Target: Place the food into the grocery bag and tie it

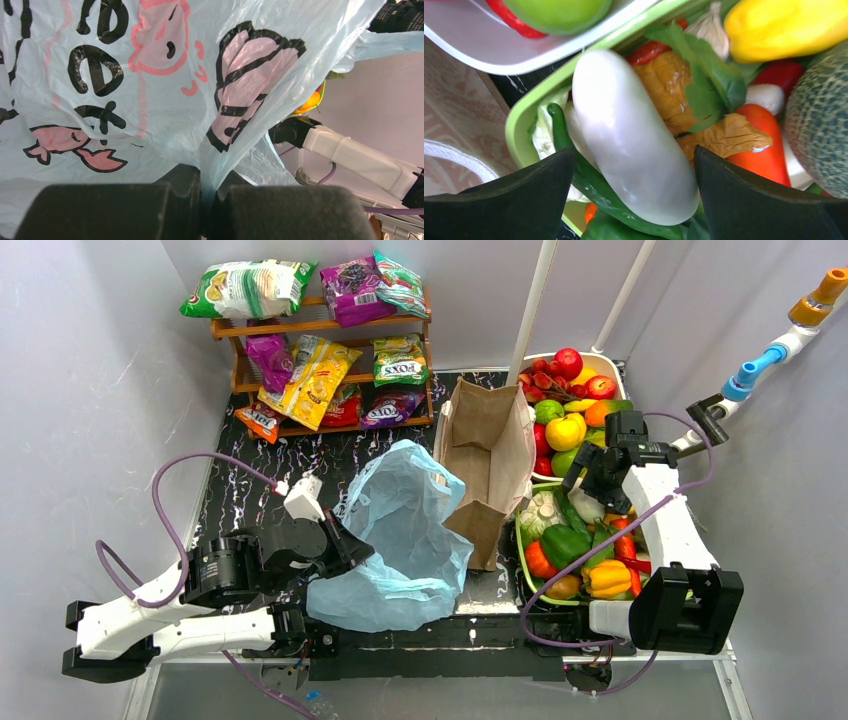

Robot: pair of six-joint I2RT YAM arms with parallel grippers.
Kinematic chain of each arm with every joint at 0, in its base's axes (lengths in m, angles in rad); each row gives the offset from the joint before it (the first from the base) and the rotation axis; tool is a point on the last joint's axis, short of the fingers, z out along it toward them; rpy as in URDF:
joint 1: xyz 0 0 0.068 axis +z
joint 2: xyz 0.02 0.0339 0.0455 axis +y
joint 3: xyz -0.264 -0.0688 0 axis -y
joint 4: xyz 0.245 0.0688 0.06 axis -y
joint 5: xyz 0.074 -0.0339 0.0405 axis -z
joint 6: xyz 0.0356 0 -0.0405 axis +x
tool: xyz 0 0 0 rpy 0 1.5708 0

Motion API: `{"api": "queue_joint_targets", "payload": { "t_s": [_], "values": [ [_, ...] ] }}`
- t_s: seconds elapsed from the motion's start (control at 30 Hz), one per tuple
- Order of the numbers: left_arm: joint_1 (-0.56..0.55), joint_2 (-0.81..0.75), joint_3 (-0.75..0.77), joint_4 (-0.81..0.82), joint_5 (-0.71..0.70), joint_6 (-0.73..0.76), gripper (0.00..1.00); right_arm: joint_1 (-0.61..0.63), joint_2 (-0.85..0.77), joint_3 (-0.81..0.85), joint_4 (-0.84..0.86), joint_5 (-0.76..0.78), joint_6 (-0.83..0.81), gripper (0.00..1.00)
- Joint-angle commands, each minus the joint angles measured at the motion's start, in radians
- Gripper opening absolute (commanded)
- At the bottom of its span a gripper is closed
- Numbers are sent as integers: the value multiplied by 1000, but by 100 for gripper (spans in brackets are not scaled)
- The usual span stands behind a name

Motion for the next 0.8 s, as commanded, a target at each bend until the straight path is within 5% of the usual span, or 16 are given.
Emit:
{"api": "queue_joint_targets", "payload": {
  "t_s": [0.0,0.2,0.3,0.5,0.77],
  "values": [
    [4,-10,-16,-29,-26,-10,0,-1,2,-56,42,-72,-9,95],
    [5,-5,-11,-28,-24,-8,0,-1,4,-65,48,-84,-8,95],
    [4,0,-6,-27,-22,-9,0,-1,-4,-43,33,-64,-8,87],
    [4,11,-10,-20,-15,-10,0,-1,-32,19,-11,-49,-13,47],
    [4,20,-12,-9,-15,-8,0,-1,-105,116,-96,-44,-18,46]
  ]
}}
